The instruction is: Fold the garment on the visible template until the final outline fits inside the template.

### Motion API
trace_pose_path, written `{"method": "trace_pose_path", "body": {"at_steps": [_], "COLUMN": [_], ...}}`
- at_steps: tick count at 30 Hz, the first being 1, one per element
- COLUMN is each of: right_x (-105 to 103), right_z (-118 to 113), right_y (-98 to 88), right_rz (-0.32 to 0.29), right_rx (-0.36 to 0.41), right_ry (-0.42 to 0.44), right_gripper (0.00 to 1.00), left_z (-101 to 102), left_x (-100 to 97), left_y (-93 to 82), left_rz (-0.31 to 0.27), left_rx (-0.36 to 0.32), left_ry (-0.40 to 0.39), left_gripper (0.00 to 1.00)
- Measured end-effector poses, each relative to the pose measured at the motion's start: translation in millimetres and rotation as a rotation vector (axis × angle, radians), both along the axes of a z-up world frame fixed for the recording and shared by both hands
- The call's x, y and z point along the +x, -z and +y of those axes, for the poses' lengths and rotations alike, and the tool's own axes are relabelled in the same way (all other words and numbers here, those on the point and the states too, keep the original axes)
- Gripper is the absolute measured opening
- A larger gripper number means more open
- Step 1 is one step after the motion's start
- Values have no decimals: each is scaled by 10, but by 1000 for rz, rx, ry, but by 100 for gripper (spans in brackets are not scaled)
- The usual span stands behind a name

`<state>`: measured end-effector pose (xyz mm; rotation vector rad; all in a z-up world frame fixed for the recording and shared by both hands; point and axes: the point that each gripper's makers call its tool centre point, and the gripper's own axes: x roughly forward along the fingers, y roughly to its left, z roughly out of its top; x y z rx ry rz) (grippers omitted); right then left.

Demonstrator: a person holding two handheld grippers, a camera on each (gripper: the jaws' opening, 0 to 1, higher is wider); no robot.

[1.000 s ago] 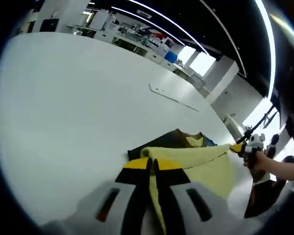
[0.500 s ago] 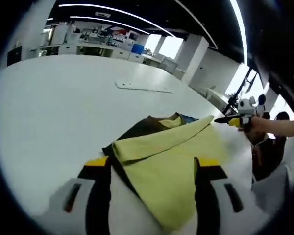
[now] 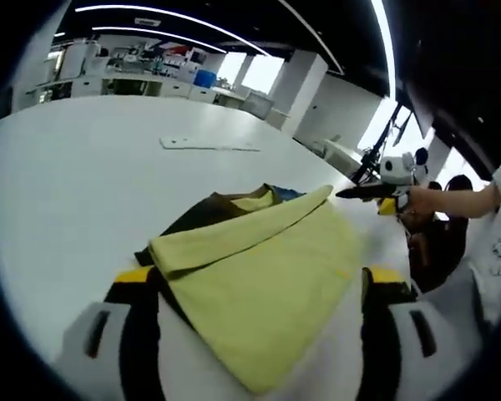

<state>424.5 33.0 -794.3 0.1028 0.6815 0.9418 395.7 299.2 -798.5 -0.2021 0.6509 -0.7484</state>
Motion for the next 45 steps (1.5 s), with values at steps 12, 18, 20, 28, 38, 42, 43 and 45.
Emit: {"method": "trace_pose_path", "body": {"at_steps": [12, 18, 20, 28, 38, 42, 43, 45], "right_x": [-45, -41, -17, 108, 453, 518, 544, 592], "right_z": [162, 210, 229, 295, 242, 240, 233, 222], "right_y": [37, 145, 182, 201, 189, 189, 192, 192], "right_rz": [19, 40, 39, 39, 34, 32, 31, 32], "right_rx": [2, -10, -17, -27, 12, 23, 23, 28], "right_ry": [-47, -61, -64, -66, 21, 55, 64, 73], "right_gripper": [97, 96, 96, 94, 90, 91, 91, 91], "left_z": [-156, -207, -222, -288, -186, -150, -148, -140], "left_x": [-90, -109, -69, 135, 452, 528, 538, 559], "left_y": [103, 109, 114, 73, 93, 99, 99, 99], "left_rz": [57, 65, 63, 47, 23, 13, 14, 15], "left_rx": [-14, -19, -26, -59, -56, -53, -55, -58], "left_ry": [26, 25, 21, -7, -60, -72, -76, -82], "left_gripper": [97, 95, 94, 96, 96, 96, 96, 96]}}
